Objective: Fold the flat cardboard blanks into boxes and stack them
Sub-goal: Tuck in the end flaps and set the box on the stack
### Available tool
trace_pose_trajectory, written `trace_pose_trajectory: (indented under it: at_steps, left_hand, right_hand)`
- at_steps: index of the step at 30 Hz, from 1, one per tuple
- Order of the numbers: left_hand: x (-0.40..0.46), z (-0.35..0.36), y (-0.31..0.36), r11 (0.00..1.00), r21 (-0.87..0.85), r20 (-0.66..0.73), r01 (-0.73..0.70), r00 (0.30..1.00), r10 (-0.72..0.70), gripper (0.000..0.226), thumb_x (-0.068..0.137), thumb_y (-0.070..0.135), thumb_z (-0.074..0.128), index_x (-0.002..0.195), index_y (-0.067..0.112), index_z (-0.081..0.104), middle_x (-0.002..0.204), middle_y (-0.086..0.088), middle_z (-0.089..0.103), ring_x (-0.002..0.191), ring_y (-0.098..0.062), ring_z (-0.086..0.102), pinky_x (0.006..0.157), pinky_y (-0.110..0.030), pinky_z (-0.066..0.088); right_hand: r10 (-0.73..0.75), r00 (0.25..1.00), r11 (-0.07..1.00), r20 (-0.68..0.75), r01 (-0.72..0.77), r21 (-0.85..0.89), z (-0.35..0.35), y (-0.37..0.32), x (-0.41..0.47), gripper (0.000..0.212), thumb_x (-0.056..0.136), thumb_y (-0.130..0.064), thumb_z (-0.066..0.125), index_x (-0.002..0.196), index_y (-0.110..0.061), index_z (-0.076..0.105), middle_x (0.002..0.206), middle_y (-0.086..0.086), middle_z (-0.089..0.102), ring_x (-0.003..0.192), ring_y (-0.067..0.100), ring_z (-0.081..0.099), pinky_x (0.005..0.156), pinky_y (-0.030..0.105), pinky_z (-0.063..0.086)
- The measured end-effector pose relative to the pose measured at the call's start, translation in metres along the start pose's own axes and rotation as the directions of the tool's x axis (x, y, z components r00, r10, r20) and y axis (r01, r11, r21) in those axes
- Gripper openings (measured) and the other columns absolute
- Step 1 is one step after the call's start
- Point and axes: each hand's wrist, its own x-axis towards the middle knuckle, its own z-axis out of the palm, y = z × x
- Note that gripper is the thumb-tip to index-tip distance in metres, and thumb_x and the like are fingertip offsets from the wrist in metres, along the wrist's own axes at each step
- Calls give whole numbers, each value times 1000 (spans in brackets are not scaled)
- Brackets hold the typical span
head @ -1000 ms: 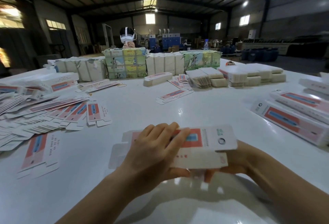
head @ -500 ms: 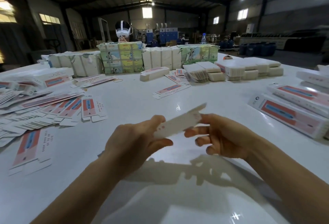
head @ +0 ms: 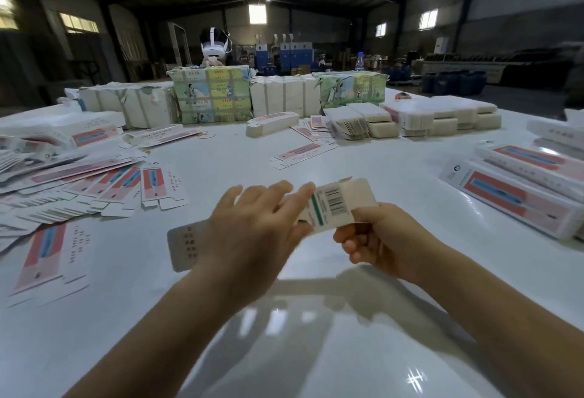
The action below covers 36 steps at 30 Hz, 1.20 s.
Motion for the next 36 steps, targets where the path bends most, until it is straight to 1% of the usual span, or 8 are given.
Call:
trace_pose_trajectory:
  at_steps: [5, 8, 12, 16, 22, 29, 33, 36]
  left_hand:
    - [-2, 14, 9, 994, 53, 140, 99, 985, -105, 86, 81, 63, 52, 149, 16, 26, 119, -7, 56, 91, -25, 57, 68, -33, 46]
    - [-8, 23, 3, 986, 8, 155, 164, 974, -163, 85, 82, 70, 25, 151, 25, 2, 123, 4, 44, 102, -15, 51, 67, -24, 43]
    - [-10, 27, 3, 976, 53, 163, 211, 962, -216, 91, 73, 70, 3, 150, 22, 2, 122, 6, 43, 106, -13, 50, 66, -23, 44]
    - [-8, 23, 11, 976, 71, 129, 207, 968, -214, 89, 75, 67, 2, 150, 20, 9, 125, 6, 46, 104, -13, 52, 65, -22, 41]
    - [-7, 15, 16, 985, 51, 77, 165, 983, -168, 74, 82, 56, 36, 132, 3, 51, 95, -6, 66, 71, -23, 62, 46, -28, 45]
    - [-9, 8, 8, 997, -15, 51, 79, 996, -78, 69, 89, 54, 36, 126, 1, 56, 91, -8, 66, 65, -22, 61, 40, -31, 46]
    - [-10, 7, 6, 998, -2, 47, 66, 997, -66, 67, 88, 52, 37, 125, 0, 57, 90, -8, 66, 63, -23, 61, 40, -31, 45]
    - [-9, 8, 12, 996, 38, 54, 81, 995, -83, 70, 86, 52, 33, 123, -1, 59, 89, -10, 67, 62, -26, 62, 42, -32, 46]
  right_hand:
    - [133, 988, 987, -75, -126, 95, 5, -9, -8, 24, 90, -16, 45, 82, -3, 64, 48, 6, 56, 32, 10, 45, 30, 15, 35]
    - [-174, 937, 984, -303, 178, -17, 3, -5, -6, 15, 93, -22, 55, 95, -8, 61, 66, 5, 64, 51, 15, 59, 39, 23, 46]
    - [-802, 575, 486, -161, 474, -734, 6, 12, -11, 17, 88, -12, 64, 104, -17, 66, 99, -4, 59, 92, 9, 57, 76, 12, 45]
    - [-856, 517, 261, 2, 435, -862, 13, 23, -9, 22, 87, -8, 65, 108, -8, 71, 102, 3, 62, 101, 17, 45, 84, -4, 27]
    - [-830, 558, 351, -21, 493, -796, 14, 25, -11, 20, 90, -4, 60, 102, -13, 73, 115, -8, 55, 116, 16, 37, 87, -4, 25]
    - [-637, 770, 610, 27, 526, -593, 14, 13, -18, 20, 74, -24, 47, 78, -29, 65, 130, -20, 50, 131, -1, 28, 89, -5, 24]
    - [-720, 694, 545, 4, 569, -616, 16, 15, -22, 31, 87, -11, 57, 105, -35, 53, 115, -10, 63, 114, 7, 55, 97, 27, 46]
    - [-743, 668, 444, 24, 521, -729, 22, 23, -23, 52, 93, -2, 51, 129, -36, 36, 107, -26, 51, 105, -4, 51, 104, 47, 41]
